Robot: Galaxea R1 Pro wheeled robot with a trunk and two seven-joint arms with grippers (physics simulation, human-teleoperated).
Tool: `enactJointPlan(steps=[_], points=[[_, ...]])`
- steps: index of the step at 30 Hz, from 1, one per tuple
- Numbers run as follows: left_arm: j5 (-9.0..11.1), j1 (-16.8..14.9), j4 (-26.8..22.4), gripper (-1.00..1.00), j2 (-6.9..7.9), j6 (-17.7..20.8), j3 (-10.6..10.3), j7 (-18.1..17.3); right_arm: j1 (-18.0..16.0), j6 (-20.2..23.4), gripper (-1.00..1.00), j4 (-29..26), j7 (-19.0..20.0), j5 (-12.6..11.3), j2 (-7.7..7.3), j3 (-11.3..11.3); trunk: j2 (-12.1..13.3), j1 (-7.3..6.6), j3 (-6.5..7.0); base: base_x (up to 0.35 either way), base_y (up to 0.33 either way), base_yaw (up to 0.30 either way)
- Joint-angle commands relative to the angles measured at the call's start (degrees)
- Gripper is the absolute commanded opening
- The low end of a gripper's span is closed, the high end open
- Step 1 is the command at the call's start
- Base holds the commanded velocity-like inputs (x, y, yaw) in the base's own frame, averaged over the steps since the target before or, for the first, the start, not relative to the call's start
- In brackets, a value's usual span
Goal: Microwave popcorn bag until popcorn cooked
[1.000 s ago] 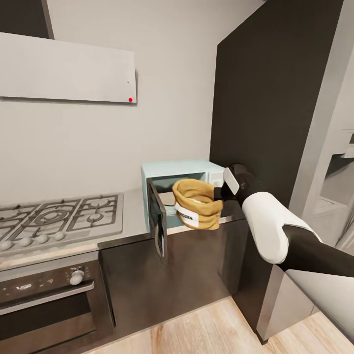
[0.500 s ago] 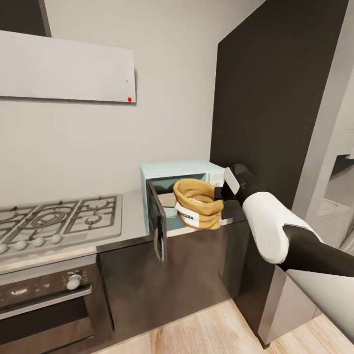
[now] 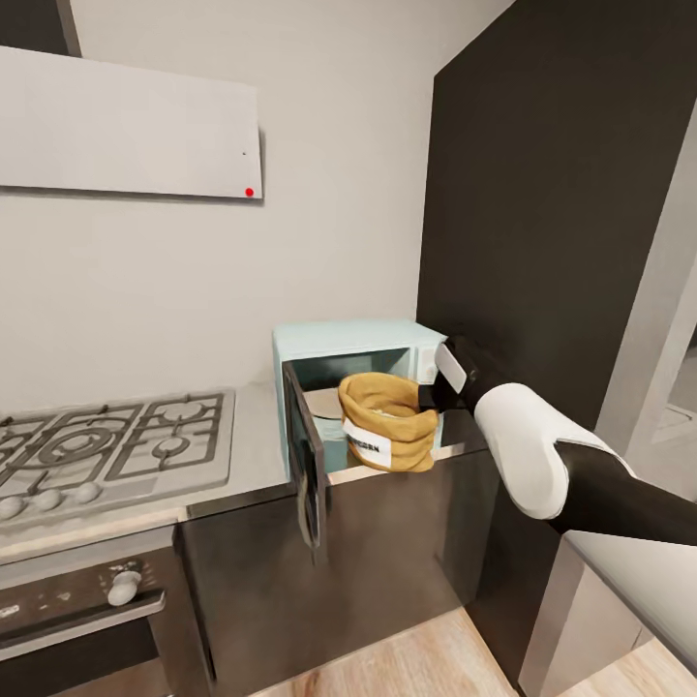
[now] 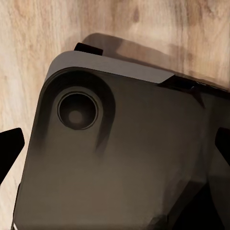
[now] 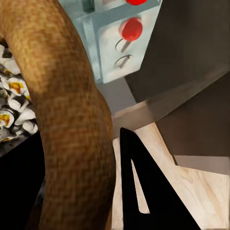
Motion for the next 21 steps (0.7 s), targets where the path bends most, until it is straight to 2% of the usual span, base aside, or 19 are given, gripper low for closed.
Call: enactJointPlan(steps=[1, 16, 17, 21], points=[[0.2, 0.0, 0.0, 1.0, -0.01, -0.1, 0.1, 0.0, 0.0, 0.2, -1.0, 0.1, -0.1, 0.2, 0.0, -0.4, 0.0, 0.0, -0.06, 0.008, 0.0, 0.0], [0.2, 0.0, 0.0, 1.0, -0.1, -0.1, 0.1, 0.1, 0.0, 0.2, -1.0, -0.9, 0.0, -0.1, 0.12, -0.4, 0.0, 0.0, -0.06, 0.001, 0.0, 0.0], [0.2, 0.0, 0.0, 1.0, 0.23, -0.1, 0.2, 0.1, 0.0, 0.2, -1.0, -1.2, -0.3, 0.3, 0.46, -0.1, 0.0, 0.0, -0.06, 0.0, 0.0, 0.0], [0.2, 0.0, 0.0, 1.0, 0.25, -0.1, 0.2, 0.1, 0.0, 0.2, -1.0, -2.5, -0.3, 1.4, 0.15, 0.4, 0.0, 0.0, -0.06, 0.0, 0.0, 0.0]])
